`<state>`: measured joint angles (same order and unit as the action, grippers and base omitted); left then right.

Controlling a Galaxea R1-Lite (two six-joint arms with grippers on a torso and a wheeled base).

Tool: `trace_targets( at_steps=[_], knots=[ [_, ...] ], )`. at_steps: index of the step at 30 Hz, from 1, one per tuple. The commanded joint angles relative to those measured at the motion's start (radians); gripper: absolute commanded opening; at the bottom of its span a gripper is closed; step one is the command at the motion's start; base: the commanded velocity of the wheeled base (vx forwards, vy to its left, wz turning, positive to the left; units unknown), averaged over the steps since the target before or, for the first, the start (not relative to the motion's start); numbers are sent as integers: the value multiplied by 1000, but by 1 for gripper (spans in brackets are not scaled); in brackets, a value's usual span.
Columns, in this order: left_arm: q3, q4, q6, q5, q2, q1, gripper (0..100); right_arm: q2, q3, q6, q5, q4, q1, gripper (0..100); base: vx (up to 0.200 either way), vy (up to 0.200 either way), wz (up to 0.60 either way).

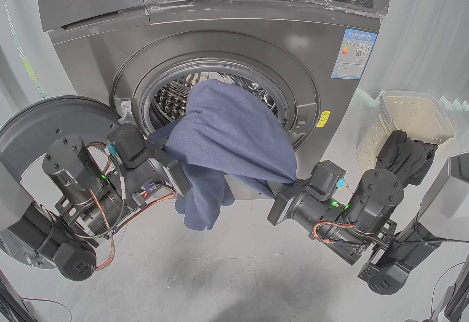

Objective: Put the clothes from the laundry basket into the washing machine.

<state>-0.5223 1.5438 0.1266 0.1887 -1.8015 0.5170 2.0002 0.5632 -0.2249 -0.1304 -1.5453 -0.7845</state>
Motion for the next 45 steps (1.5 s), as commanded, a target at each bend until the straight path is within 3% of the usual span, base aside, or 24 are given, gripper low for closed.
trace_targets(
  at_steps=[1, 2, 8, 14, 20, 28, 31, 36, 42, 45],
  knots=[
    [2, 7, 1, -2, 16, 8, 0, 12, 4, -2, 2, 4, -1, 0, 0, 0, 0],
    [2, 7, 2, -6, 14, 8, 0, 9, 6, -4, 5, 4, 1, 100, 0, 0, 0],
    [7, 4, 2, -14, -6, 1, 0, -17, -16, -13, 20, 5, -19, 100, 0, 0, 0],
    [12, 7, 1, -55, -81, -20, 0, -52, -151, 4, 89, 5, -76, 100, 0, 0, 0],
    [15, 7, 1, -61, -99, -23, 0, -84, -253, 35, 143, 5, -85, 100, 0, 0, 0],
    [67, 7, 1, -60, -88, -22, 0, -130, -292, 48, 163, 5, -85, 100, 0, 0, 0],
    [90, 7, -13, -63, -93, -20, 0, -130, -278, 52, 155, 5, -41, 100, 0, 0, 0],
    [110, 7, -13, -63, -98, -22, 0, -103, -273, 52, 155, 5, 51, 100, 0, 0, 0],
    [107, 5, -15, -64, -102, -25, 0, -101, -272, 52, 153, 5, 65, 100, 0, 0, 0],
    [107, 5, -33, -64, -114, -34, 0, -101, -273, 50, 152, 5, 70, 100, 0, 0, 0]
  ],
)
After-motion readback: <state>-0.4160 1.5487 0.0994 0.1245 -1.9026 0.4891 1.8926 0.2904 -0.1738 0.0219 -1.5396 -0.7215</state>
